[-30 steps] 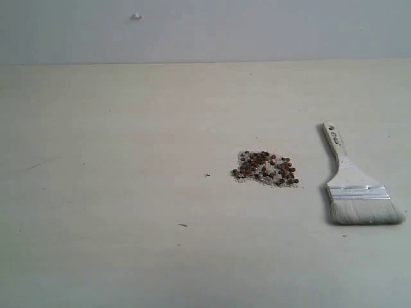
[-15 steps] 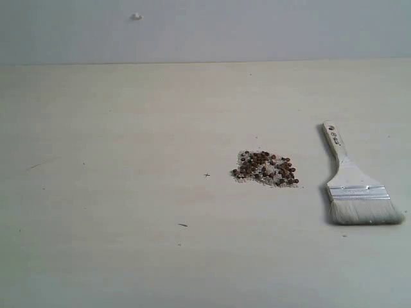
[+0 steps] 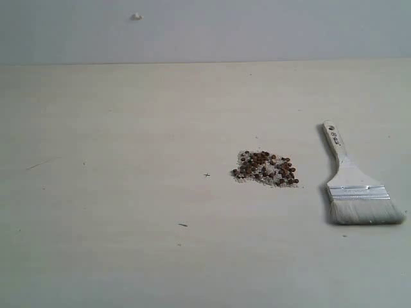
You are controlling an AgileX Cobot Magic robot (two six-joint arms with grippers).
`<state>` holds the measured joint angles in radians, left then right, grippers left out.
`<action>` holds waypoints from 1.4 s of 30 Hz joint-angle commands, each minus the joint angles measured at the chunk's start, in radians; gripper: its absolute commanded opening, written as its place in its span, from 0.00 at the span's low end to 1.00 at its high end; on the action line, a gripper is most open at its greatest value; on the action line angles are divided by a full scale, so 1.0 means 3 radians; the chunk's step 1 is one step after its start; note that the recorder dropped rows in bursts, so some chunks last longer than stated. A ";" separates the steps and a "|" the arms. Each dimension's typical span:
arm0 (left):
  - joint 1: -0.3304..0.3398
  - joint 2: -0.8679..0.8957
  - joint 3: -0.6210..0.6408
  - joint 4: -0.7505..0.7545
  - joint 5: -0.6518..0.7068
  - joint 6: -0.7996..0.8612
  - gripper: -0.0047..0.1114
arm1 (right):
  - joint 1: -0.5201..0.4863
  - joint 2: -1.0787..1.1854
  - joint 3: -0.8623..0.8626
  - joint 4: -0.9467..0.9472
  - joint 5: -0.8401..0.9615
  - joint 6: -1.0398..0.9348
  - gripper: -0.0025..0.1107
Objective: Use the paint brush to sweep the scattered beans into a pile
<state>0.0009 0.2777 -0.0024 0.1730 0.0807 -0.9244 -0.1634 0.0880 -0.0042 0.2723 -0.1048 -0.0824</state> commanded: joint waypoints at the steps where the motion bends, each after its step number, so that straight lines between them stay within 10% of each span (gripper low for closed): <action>1: -0.0006 -0.0022 0.0008 -0.0018 -0.0002 0.0026 0.04 | 0.0003 -0.0010 0.0014 -0.0827 -0.0044 0.0738 0.02; 42: -0.0006 -0.0022 0.0008 -0.0018 -0.0002 0.0026 0.04 | 0.0003 -0.0010 0.0014 -0.1080 0.0003 0.1071 0.02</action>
